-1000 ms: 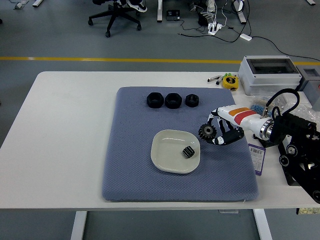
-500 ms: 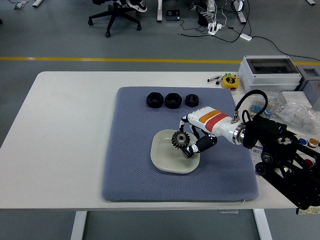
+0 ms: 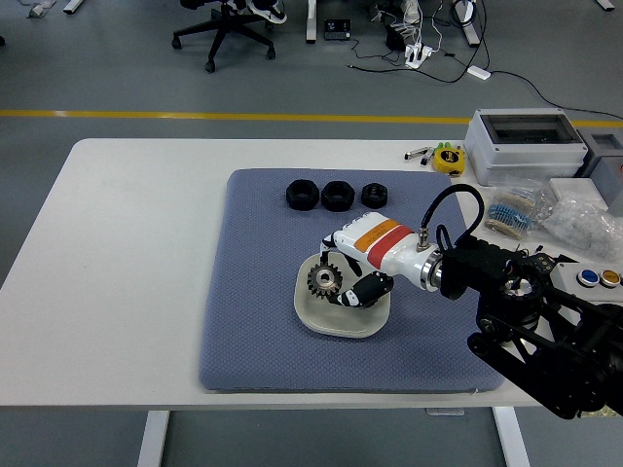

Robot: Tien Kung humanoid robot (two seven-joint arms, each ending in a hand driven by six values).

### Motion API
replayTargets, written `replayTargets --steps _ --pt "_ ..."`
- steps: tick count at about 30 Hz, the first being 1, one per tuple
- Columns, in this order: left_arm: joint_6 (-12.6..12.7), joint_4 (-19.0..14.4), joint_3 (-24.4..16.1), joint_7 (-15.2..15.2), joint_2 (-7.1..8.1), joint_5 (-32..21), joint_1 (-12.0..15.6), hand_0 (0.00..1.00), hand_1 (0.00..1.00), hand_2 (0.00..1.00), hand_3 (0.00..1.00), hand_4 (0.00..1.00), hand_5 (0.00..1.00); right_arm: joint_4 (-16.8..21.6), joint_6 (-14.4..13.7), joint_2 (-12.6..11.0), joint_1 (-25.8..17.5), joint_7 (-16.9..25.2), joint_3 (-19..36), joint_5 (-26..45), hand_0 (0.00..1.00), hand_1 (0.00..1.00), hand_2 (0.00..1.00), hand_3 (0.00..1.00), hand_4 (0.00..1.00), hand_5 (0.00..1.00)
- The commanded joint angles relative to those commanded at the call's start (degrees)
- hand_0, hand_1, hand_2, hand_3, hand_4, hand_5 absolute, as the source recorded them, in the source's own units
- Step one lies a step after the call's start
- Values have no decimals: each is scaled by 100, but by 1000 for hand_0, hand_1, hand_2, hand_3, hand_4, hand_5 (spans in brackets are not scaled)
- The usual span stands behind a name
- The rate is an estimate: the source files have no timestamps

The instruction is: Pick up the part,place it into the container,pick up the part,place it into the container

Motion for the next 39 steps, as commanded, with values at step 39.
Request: replayTargets --steps 39 --pt "13 -2 188 -72 -65 -225 -39 680 655 642 553 619 580 -913 -226 -538 -720 -37 2759 695 122 151 287 837 998 578"
